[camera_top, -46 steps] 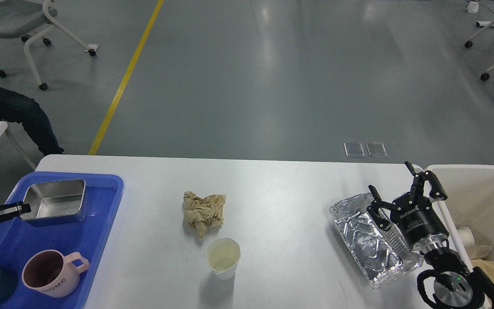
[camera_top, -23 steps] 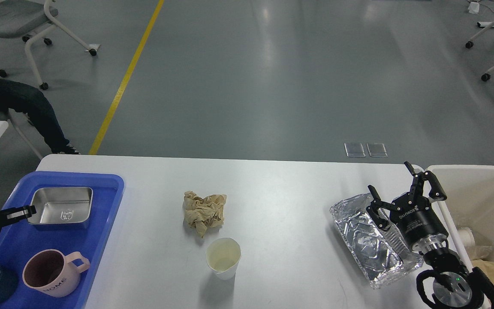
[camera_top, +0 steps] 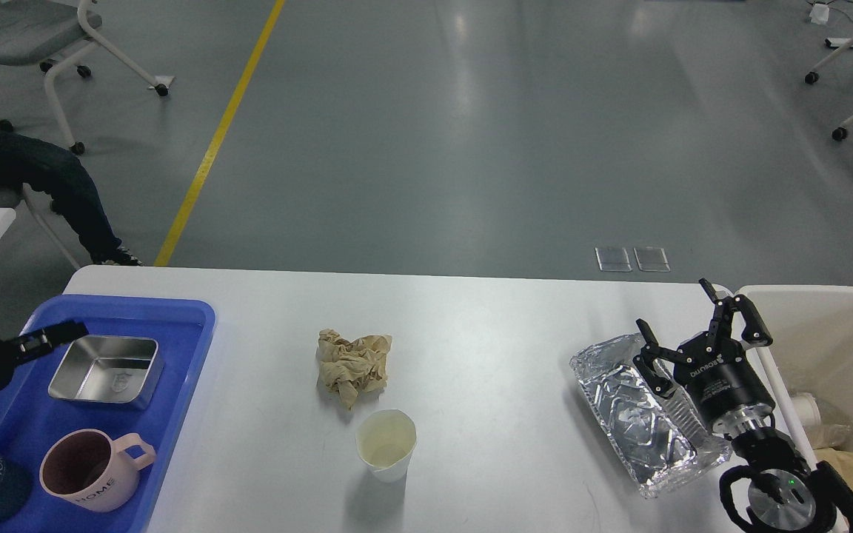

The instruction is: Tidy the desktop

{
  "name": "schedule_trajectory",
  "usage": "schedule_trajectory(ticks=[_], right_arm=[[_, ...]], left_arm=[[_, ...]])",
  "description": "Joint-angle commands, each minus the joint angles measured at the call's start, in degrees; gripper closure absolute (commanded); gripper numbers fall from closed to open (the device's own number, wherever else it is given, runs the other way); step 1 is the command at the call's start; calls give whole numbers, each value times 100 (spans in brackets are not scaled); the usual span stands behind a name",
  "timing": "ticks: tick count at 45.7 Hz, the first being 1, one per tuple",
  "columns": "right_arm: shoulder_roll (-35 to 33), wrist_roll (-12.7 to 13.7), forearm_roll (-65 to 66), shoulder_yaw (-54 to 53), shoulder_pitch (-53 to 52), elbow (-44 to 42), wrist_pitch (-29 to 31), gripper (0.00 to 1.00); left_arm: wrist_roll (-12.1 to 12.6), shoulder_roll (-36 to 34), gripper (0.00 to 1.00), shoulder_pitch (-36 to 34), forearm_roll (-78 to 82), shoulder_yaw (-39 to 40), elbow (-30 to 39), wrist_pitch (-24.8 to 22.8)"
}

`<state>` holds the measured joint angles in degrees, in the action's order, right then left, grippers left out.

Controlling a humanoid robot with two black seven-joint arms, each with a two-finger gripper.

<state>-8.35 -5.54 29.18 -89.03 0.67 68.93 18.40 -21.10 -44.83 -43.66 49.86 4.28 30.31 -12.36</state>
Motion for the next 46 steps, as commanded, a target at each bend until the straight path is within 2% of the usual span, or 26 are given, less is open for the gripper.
schedule_trajectory(ticks=[1,9,16,22,29,39,46], right_arm=[[-9,0,0,9,-14,15,-3,0],[-35,0,0,9,-23,24,-12,0],[-62,17,0,26,-23,24,-47,0],[-97,35,0,26,-23,24,-47,0],[-237,53,0,35,-32,24,-47,0],[-510,62,0,53,-67,24,-38,0],[-826,9,123,403,-304,6,6,0]], left_arm=[[9,-245,17,-406,-1310,82,37,-161],[36,-333,16,-433,-2743,538,107,-794],[71,-325,16,-161,-3324,1250,475,-803],[71,-316,16,393,-3711,2032,1327,-733],[71,-333,16,1008,-3738,2850,2558,-101],[1,-263,16,1773,-3747,3746,3885,743],[-17,368,16,2414,-3747,4712,4396,1367]])
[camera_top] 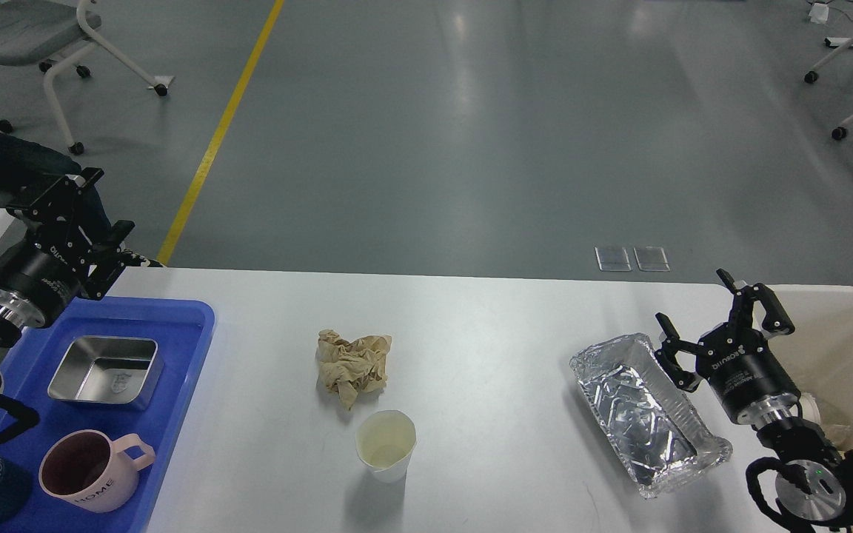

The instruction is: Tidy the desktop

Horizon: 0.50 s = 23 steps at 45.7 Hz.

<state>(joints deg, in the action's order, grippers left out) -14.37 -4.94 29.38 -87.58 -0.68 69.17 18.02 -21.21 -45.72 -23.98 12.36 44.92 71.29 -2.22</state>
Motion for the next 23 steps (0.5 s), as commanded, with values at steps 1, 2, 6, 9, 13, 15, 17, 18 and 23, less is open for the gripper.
schedule_trajectory(ticks=[1,2,6,9,13,15,17,18,23], right_arm=[[-277,-59,138,312,-204,-18,52,0],[-321,-60,173,364,-230,-18,61,0],[-505,-77,384,540,-362,-18,79,0],[-663,-77,656,620,-485,-18,79,0],[-866,-77,1174,646,-599,-18,79,0],[-936,-77,1455,646,-608,-1,96,0],[-998,-77,1745,646,-617,8,122,0],[-1024,-77,1895,646,-617,17,140,0],[-1401,-77,2738,646,-749,52,517,0]], left_arm=[[-6,581,16,542,4,762,306,345],[-6,713,16,622,4,859,315,345],[3,1188,10,824,12,1088,306,345],[56,1460,7,912,12,1106,298,345],[56,1750,5,1044,21,1080,280,345],[65,1882,5,1097,21,1045,245,345],[65,1988,4,1150,21,1019,227,345],[65,2032,4,1193,21,1018,227,345],[29,2085,4,1413,21,1053,219,345]])
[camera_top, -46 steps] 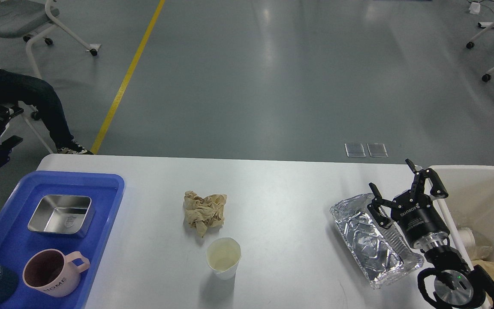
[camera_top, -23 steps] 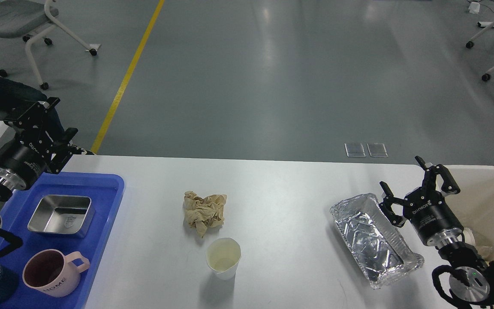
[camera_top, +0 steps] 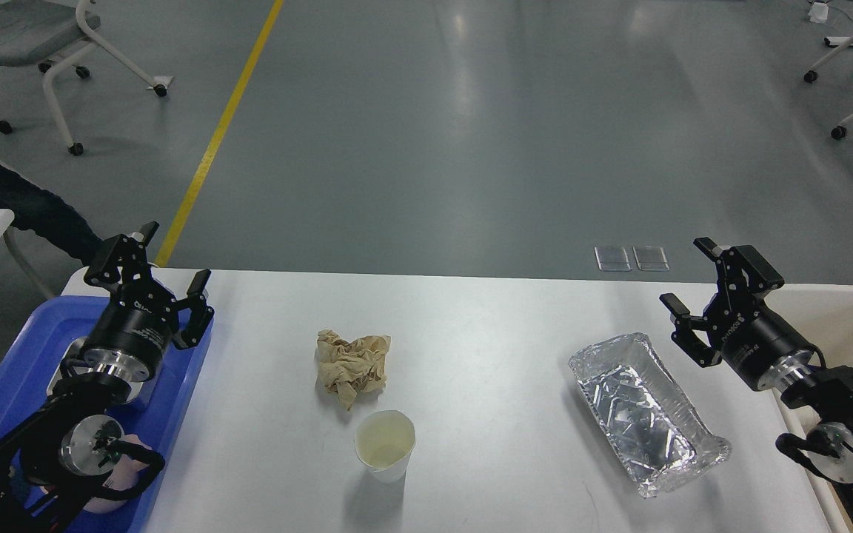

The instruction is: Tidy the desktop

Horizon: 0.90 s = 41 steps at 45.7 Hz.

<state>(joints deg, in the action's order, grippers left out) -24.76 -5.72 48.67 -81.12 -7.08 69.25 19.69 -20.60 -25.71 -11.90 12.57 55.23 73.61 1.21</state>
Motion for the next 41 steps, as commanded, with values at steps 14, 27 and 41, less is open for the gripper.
schedule_trajectory(ticks=[14,27,41], right_arm=[[-1750,1,2637,289,-136,1063,1002,0],[-3078,-430,3324,614,119,2030,1072,0],[-4036,-500,5298,790,497,2698,853,0]], left_arm=[[-110,101,4,355,35,-21,-66,11],[-348,198,4,355,53,-47,-382,-112],[-330,242,4,311,44,-47,-567,-121]])
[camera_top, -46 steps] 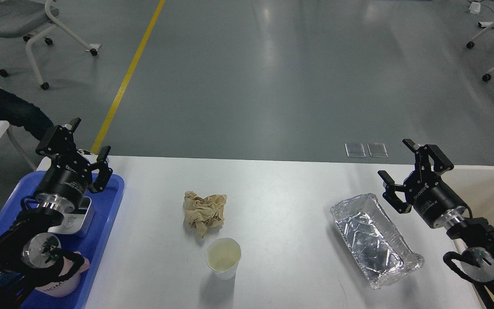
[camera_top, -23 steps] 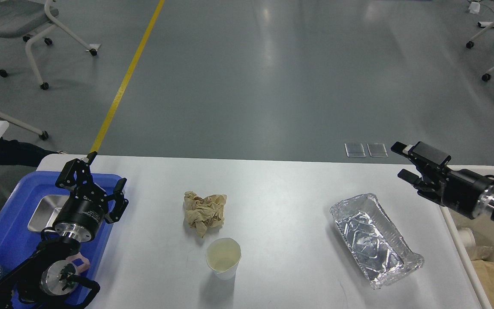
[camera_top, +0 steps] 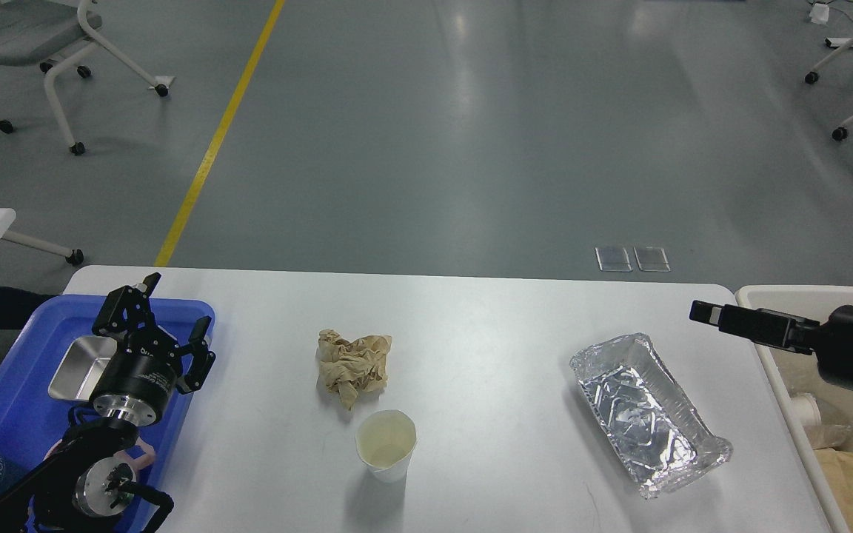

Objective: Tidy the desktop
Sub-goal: 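Lower the right gripper toward the near end of the foil package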

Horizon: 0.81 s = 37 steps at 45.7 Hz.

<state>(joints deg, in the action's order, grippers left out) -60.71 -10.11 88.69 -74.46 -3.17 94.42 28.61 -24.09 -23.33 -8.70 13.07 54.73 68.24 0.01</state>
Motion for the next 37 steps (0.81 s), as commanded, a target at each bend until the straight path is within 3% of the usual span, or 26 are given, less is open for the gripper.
schedule_trajectory(ticks=[1,9,15,28,37], right_arm=[[-494,-87,1621,151,115,217,-57,0],[-635,-325,4131,353,325,358,-57,0],[-819,-659,4131,774,493,358,-66,0],[-1294,-659,4131,1338,510,367,-777,0],[-1452,-492,4131,1390,536,253,-2104,0]], left_arm=[[27,4,4,-17,-6,3,-39,-1],[35,13,4,-17,-6,11,-92,-1],[35,74,4,-17,-15,3,-92,-1],[44,100,4,35,-15,-6,-92,-1],[44,171,4,35,-15,-6,-171,-1]])
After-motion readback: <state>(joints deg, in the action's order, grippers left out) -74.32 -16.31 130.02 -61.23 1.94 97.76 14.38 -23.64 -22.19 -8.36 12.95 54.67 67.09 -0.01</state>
